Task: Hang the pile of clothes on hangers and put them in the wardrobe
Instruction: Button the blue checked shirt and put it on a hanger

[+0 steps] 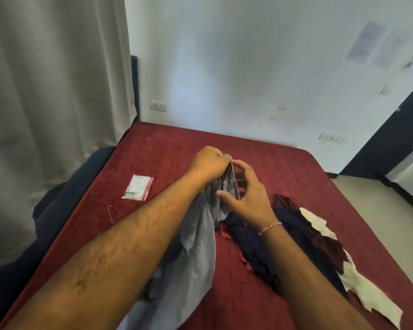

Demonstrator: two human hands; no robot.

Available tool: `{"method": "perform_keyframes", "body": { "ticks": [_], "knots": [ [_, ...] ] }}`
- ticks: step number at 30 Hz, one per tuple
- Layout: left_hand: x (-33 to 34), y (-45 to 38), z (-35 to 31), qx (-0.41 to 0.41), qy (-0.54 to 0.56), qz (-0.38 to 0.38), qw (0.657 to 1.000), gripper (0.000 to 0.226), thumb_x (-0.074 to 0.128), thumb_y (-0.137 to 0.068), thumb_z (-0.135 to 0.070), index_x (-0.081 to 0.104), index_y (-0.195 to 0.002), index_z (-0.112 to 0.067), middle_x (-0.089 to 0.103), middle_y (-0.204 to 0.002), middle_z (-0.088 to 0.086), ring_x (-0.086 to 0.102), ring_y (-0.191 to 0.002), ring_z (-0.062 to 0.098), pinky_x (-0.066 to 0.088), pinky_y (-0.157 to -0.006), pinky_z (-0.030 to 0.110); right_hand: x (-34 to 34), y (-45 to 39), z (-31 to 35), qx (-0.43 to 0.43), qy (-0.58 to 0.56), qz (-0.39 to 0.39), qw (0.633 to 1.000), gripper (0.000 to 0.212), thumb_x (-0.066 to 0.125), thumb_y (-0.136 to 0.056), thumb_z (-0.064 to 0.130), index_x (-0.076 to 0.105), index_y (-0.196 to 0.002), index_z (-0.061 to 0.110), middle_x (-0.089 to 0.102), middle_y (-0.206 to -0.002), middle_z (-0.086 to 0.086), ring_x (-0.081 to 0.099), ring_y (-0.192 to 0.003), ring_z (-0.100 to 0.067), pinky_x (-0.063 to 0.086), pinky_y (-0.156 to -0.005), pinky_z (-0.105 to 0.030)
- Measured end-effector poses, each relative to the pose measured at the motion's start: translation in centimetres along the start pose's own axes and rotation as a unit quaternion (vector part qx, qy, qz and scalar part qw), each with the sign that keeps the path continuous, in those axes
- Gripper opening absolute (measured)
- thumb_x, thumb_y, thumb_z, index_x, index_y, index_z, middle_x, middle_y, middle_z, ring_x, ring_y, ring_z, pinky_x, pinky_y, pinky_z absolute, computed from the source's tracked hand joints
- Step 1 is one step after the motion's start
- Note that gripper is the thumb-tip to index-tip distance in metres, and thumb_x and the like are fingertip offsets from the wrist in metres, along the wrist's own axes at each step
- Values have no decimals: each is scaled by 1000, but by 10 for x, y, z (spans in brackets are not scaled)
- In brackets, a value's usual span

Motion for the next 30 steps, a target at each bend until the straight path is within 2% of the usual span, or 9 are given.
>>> {"method": "perform_keyframes", "body": {
  "ticks": [2,5,10,15,18,20,23,26,30],
  "knots": [
    [1,-5,-29,14,-3,60,998,28,59,-89,-16,59,-62,-7,47,-59,15,38,-55,30,33,-60,34,-22,-12,-3,8,54,-86,995,37,78,-87,16,66,-120,28,73,-108,16,69,-96,-3,58,-86,-32],
    [-12,-16,-69,97,-142,124,977,11,63,-86,-17,70,-83,-9,67,-75,2,55,-65,16,42,-61,29,-68,-34,-21,86,-111,-179,974,27,66,-91,-3,73,-88,23,74,-81,12,66,-76,-7,58,-77,-38],
    [-44,-38,-119,195,-354,85,911,20,65,-83,-13,67,-99,-24,66,-95,-6,60,-87,17,44,-73,30,-114,-84,11,61,-119,-72,988,26,58,-93,-8,65,-88,16,65,-71,8,54,-59,-2,45,-59,-18],
    [-77,-56,-116,166,-399,44,901,18,65,-87,-12,64,-85,-29,66,-92,-7,60,-87,18,42,-75,31,-177,-121,54,-56,98,25,993,3,76,-90,18,75,-93,19,76,-85,4,65,-77,-5,52,-76,-27],
    [-94,-58,-116,131,-420,-14,898,25,62,-85,-7,63,-79,-31,67,-86,-10,63,-85,19,46,-71,33,-204,-128,54,-44,201,120,971,9,70,-92,10,76,-94,16,75,-86,2,63,-75,-4,52,-75,-29],
    [-103,-52,-130,129,-430,-61,892,27,60,-87,-6,64,-82,-32,66,-87,-9,63,-84,19,49,-70,34,-234,-134,48,-32,231,109,966,21,63,-91,3,75,-87,20,74,-80,7,62,-70,-4,52,-72,-30],
    [-115,-43,-149,127,-421,-108,891,27,59,-88,-9,67,-90,-35,65,-89,-7,61,-84,20,50,-70,35,-280,-136,35,5,125,9,992,36,51,-87,-11,77,-87,13,71,-75,3,61,-70,-12,49,-66,-27],
    [-137,-42,-161,110,-367,-171,908,21,62,-87,-10,67,-90,-30,62,-87,-3,61,-84,25,43,-71,33,-313,-131,13,94,-87,-104,986,20,56,-94,-6,72,-99,5,67,-80,-7,61,-65,-17,49,-55,-28],
    [-158,-36,-173,92,-108,-209,967,18,68,-87,-3,70,-90,-21,74,-89,10,69,-84,30,53,-71,35,-338,-125,-12,171,-215,-175,946,30,73,-93,10,51,-110,17,53,-101,-10,57,-78,-23,50,-64,-37]
  ]
}}
Point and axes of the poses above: each hand's wrist, its own y-axis away from the middle knuckle, its own x-axis out of the palm, z = x × y, the point moved 9 cm from there along -y, towards the middle knuckle
